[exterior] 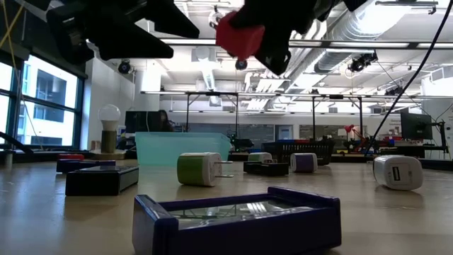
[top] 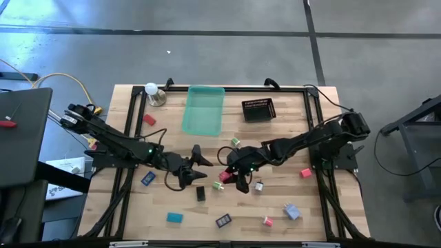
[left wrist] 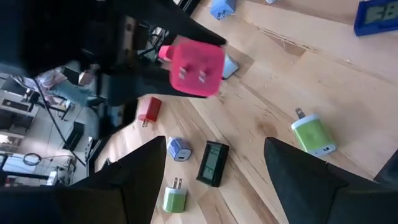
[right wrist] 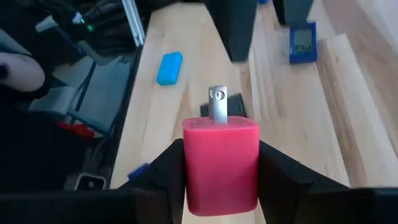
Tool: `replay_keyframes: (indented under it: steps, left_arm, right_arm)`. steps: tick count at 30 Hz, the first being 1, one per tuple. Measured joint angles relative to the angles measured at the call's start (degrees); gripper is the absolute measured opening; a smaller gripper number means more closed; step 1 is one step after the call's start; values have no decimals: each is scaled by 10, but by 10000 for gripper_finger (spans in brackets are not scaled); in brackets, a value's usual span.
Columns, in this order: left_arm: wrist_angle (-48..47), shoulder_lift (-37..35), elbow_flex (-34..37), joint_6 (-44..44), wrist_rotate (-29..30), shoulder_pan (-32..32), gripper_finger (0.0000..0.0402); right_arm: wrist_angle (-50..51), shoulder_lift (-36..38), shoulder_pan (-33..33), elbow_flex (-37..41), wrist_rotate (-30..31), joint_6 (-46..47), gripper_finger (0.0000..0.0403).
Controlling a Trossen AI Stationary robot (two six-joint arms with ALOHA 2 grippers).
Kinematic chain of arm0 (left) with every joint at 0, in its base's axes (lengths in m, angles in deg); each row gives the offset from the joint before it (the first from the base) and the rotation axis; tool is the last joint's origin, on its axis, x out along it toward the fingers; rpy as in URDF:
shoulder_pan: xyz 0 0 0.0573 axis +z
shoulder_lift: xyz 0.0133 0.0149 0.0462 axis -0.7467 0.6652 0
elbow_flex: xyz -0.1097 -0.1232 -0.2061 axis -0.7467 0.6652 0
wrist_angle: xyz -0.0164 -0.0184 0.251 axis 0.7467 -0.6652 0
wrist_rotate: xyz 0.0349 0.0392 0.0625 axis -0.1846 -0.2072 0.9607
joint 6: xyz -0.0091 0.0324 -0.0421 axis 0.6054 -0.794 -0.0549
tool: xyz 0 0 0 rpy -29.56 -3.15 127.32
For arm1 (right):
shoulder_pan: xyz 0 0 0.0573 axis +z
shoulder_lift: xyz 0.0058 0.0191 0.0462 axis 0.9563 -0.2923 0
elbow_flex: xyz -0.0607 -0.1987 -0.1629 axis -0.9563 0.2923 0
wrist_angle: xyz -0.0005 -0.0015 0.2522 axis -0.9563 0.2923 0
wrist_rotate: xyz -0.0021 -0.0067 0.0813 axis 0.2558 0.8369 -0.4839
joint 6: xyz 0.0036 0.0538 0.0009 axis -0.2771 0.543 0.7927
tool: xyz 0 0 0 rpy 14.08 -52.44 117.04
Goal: Pick & Place Office items
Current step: Put the top pink charger adapter into the green bin
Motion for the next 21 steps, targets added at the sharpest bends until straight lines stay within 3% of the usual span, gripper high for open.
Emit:
replay_keyframes:
  steps: [7, 12, 21]
  left_arm:
    - [14, 1, 0, -85, 3, 4, 264]
    - [61, 7, -2, -80, -31, 25, 264]
    - [59, 34, -24, -75, -99, 54, 264]
  right_arm:
    - [-7, 1, -16, -1, -1, 3, 137]
    - [-10, 1, -16, 0, -12, 3, 137]
    - [-10, 1, -16, 0, -11, 3, 137]
